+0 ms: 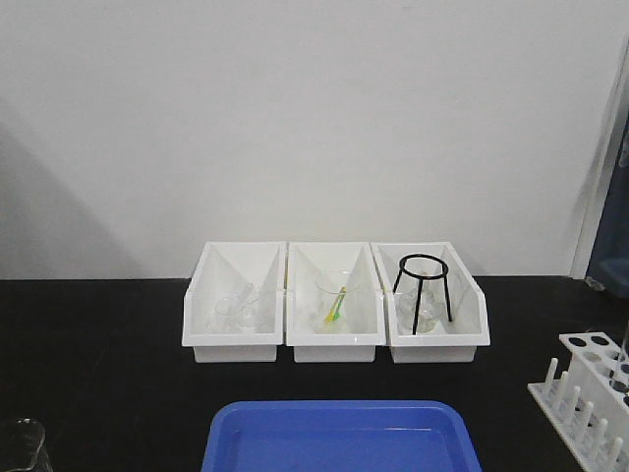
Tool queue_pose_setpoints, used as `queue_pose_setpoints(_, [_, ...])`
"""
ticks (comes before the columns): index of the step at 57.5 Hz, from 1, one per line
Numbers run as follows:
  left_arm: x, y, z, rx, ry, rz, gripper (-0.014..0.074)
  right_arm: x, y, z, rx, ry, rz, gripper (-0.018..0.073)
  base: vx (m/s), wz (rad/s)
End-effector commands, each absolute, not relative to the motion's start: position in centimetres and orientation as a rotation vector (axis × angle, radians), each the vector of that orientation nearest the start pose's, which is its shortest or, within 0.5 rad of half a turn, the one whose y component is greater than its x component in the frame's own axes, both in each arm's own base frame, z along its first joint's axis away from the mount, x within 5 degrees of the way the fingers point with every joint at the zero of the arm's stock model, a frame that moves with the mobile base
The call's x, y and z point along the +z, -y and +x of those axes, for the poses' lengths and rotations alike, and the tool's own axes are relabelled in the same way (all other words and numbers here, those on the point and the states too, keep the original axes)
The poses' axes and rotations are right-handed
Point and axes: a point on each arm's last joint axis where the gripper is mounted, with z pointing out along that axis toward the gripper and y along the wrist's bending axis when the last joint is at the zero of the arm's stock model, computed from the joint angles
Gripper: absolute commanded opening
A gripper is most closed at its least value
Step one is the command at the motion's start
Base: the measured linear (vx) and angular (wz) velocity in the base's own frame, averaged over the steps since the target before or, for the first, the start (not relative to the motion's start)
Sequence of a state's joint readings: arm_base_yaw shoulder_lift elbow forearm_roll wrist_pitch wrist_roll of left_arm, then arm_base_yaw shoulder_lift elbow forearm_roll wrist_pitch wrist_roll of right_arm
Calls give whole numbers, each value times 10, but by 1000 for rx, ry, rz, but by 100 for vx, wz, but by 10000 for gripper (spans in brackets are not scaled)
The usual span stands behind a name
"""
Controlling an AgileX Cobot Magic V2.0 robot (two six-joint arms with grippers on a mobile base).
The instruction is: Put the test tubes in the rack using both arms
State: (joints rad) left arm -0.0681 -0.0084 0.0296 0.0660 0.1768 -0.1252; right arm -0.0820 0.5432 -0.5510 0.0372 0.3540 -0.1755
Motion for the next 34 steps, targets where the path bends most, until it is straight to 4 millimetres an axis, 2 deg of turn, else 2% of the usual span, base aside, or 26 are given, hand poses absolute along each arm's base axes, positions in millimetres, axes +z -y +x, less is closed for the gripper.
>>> queue_pose_setpoints(1, [187,3,56,-105,-1612,-9,-20,312,7,97,-113,-1685,-5,-8,0,0])
queue_pose_setpoints(12, [187,3,56,-105,-1612,-9,-20,238,5,66,-36,-1623,91,-8,0,0])
queue_pose_setpoints(17, [187,3,56,-105,-1612,-9,-20,216,4,59,14,-1605,122,-8,0,0])
queue_pose_setpoints(23, [187,3,56,-105,-1612,-9,-20,201,0,55,60,-1585,76,-8,0,0])
queue_pose_setpoints(34, [187,3,56,-105,-1613,-9,-20,189,-6,57,124,-1636,-43,-8,0,0])
